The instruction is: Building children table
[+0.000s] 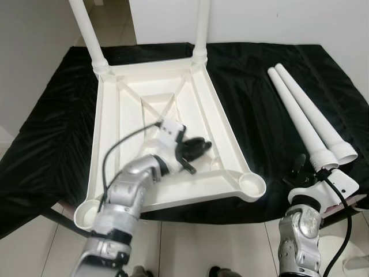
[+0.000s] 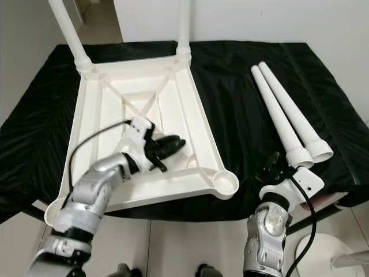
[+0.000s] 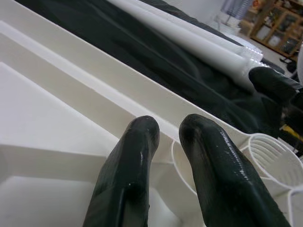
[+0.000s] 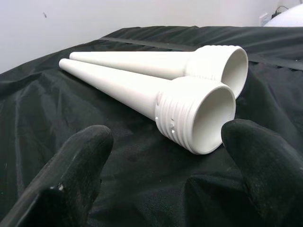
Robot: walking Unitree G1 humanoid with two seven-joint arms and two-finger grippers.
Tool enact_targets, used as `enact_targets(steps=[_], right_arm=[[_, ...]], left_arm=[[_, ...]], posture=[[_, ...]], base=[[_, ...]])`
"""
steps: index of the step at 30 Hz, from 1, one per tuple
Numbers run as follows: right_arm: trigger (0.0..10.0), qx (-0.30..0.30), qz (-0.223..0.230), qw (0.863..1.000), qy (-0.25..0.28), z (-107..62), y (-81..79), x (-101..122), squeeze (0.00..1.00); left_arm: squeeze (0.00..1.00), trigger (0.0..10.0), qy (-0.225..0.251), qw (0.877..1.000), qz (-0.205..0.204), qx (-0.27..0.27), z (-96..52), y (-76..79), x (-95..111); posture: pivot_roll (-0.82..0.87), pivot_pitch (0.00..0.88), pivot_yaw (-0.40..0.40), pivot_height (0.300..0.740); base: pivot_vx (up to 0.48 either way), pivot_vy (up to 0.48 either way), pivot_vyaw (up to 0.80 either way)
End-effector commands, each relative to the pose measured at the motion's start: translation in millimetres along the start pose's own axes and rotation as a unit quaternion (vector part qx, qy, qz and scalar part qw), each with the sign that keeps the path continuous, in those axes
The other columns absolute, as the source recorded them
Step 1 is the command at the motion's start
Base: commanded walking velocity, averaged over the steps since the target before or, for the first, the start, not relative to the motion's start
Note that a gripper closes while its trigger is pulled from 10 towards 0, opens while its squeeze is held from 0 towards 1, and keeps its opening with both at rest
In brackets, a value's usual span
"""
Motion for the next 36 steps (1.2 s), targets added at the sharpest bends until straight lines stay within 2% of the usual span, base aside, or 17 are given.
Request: enact_targets(steps=[1,8,20,34,35,36], right_arm=[[10.0,-0.01,0.008,1.0,-0.002,-3.8,4.9,-2,0.0],[10.0,0.002,0.015,1.0,-0.01,1.2,5.0,-2,0.0],[10.0,0.035,0.004,0.999,-0.021,25.7,6.6,3,0.0],[10.0,0.111,0.021,0.989,-0.099,31.7,-9.6,-20,0.0],[7.8,0.116,0.022,0.987,-0.106,31.3,-10.6,-22,0.0],[7.8,0.116,0.022,0.987,-0.106,31.3,-10.6,-22,0.0]], left_arm=[[0.0,10.0,-0.005,1.0,-0.001,0.001,-0.9,2.9,0],[0.0,10.0,-0.01,1.0,-0.001,0.002,-1.1,8.3,2],[0.0,10.0,-0.019,1.0,0.006,0.016,-6.3,6.8,5],[0.0,10.0,-0.02,0.999,0.016,0.02,-7.1,4.7,10],[0.0,10.0,-0.02,0.999,0.016,0.02,-7.0,4.7,10],[0.0,10.0,-0.02,0.999,0.016,0.02,-7.0,4.7,10]], posture=[[-0.06,0.115,0.055,0.74],[-0.06,0.116,0.057,0.74],[-0.04,0.117,0.057,0.74],[-0.04,0.111,0.063,0.74],[-0.04,0.111,0.063,0.74],[-0.04,0.111,0.063,0.74]], base=[[0.0,0.0,0.0],[0.0,0.0,0.0],[0.0,0.0,0.0],[0.0,0.0,0.0],[0.0,0.0,0.0],[0.0,0.0,0.0]])
Point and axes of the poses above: a point about 5 cm out from each wrist's last joint towards the gripper, its own z axis pointing out of the wrist towards the gripper, its own x axis along the axis of the wrist's last joint, y = z × x, the point moved 6 cm from there along z, pointing out of the wrist towards the gripper, and after that the axes turned 11 degrees about z, right-handed, at the moved point
